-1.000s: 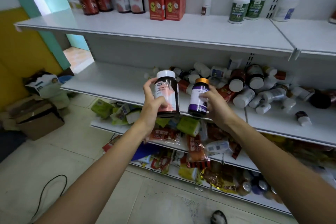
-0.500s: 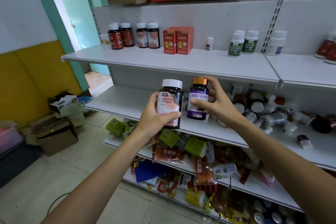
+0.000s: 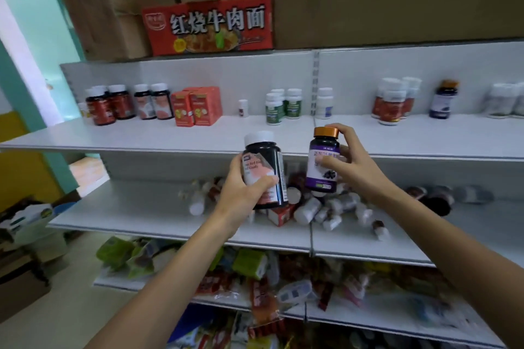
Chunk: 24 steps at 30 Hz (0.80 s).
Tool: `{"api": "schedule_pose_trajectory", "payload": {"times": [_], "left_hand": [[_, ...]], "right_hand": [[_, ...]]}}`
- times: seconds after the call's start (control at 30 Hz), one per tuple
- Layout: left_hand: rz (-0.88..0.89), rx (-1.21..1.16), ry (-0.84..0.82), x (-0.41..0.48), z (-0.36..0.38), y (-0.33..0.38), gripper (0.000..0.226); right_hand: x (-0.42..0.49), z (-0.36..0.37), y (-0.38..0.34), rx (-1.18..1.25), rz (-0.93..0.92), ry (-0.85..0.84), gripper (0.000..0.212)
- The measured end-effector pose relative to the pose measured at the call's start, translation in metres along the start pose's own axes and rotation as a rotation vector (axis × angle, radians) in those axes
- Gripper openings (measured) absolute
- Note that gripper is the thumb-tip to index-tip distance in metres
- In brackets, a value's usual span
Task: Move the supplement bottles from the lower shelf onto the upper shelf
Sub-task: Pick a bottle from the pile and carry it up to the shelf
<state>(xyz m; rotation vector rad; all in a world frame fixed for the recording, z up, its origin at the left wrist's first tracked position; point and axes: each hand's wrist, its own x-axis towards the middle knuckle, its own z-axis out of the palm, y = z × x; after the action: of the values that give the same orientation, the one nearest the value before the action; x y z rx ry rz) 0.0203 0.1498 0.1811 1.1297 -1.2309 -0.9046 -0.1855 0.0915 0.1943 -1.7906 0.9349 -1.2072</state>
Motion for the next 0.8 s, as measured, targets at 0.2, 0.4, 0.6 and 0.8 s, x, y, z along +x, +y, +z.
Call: {"api": "schedule_pose_trajectory", "payload": {"times": [0.2, 0.4, 0.6, 0.8], "left_hand": [[0.054, -0.051, -0.152, 0.017, 0.103, 0.014, 0.041], [0.100, -0.097, -0.222, 0.032, 0.180, 0.013, 0.062], [0.185, 0.024, -0.269, 0.058, 0.226, 0.006, 0.070], [0.275, 0.090, -0.265, 0.110, 0.261, 0.013, 0.068]], "right_hand": [[-0.032, -0.111, 0.009, -0.152, 0.019, 0.136, 0.055], [-0.048, -0.195, 0.020, -0.273, 0.020, 0.286, 0.054], [-0.036, -0.239, 0.042, -0.289, 0.024, 0.414, 0.055], [-0.001, -0.276, 0.058, -0.303, -0.038, 0.529, 0.050]]}}
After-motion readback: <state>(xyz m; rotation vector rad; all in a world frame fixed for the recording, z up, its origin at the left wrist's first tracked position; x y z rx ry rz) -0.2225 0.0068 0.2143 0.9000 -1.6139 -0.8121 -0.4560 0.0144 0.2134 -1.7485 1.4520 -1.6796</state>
